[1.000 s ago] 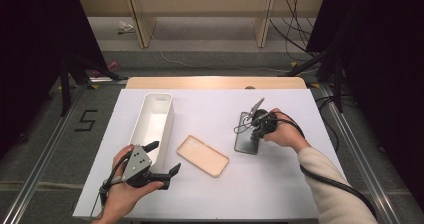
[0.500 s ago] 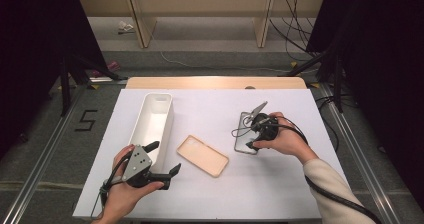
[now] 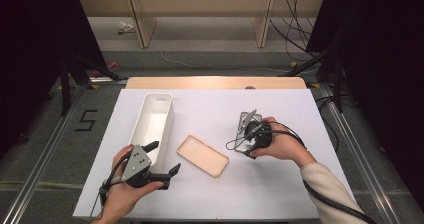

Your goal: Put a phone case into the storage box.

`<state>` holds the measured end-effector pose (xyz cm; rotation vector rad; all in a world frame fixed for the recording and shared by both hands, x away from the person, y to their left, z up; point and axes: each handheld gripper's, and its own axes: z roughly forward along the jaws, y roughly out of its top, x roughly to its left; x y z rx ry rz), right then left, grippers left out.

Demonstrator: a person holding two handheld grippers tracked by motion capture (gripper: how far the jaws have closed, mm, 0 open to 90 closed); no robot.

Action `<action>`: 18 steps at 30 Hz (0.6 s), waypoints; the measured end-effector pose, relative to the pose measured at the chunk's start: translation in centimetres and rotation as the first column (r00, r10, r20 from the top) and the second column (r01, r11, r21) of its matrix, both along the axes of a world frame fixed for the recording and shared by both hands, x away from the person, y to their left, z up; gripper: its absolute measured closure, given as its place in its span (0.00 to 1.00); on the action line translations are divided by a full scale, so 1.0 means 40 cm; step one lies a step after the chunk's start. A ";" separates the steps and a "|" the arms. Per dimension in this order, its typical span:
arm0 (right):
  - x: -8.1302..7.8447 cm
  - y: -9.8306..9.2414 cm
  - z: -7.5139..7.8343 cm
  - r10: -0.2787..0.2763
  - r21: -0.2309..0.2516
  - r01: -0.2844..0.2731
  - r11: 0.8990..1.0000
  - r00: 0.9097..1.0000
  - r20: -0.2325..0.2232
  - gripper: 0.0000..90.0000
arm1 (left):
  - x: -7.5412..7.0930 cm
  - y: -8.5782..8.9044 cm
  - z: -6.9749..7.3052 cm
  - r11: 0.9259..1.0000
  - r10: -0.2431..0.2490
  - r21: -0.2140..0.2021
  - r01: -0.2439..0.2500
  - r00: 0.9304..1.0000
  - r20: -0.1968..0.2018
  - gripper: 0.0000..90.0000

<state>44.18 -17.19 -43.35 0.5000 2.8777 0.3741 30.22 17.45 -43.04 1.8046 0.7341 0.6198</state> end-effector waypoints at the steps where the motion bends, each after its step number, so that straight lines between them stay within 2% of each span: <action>1: -0.004 0.005 -0.005 0.026 -0.038 -0.026 0.999 1.000 0.006 0.38 | 0.000 -0.001 0.000 1.000 0.000 0.001 0.000 1.000 0.001 0.07; 4: -0.005 0.009 -0.009 0.037 -0.064 -0.036 0.997 0.999 0.008 0.40 | 0.000 -0.002 0.000 1.000 -0.004 0.002 0.004 1.000 0.002 0.07; 5: -0.005 0.016 -0.016 0.055 -0.107 -0.052 0.993 0.998 0.021 0.43 | 0.001 -0.002 -0.001 1.000 -0.004 0.003 0.004 1.000 0.002 0.07; 8: -0.004 0.020 -0.023 0.071 -0.126 -0.067 0.990 0.997 0.027 0.44 | 0.001 -0.002 -0.001 1.000 -0.004 0.003 0.004 1.000 0.001 0.07; 9: -0.002 0.026 -0.031 0.083 -0.158 -0.077 0.984 0.996 0.032 0.45 | 0.001 -0.002 -0.001 1.000 -0.004 0.002 0.004 1.000 0.001 0.07; 12: 0.001 0.033 -0.037 0.106 -0.189 -0.097 0.977 0.994 0.038 0.47 | 0.001 -0.002 -0.001 1.000 -0.002 0.000 0.002 1.000 0.001 0.07; 16: 0.005 0.042 -0.041 0.110 -0.200 -0.101 0.975 0.993 0.035 0.49 | 0.001 -0.001 -0.001 1.000 -0.002 0.000 0.002 1.000 0.000 0.07; 18: 0.010 0.045 -0.043 0.119 -0.218 -0.108 0.970 0.992 0.037 0.52 | 0.001 -0.001 -0.001 1.000 -0.002 -0.001 0.002 1.000 0.000 0.07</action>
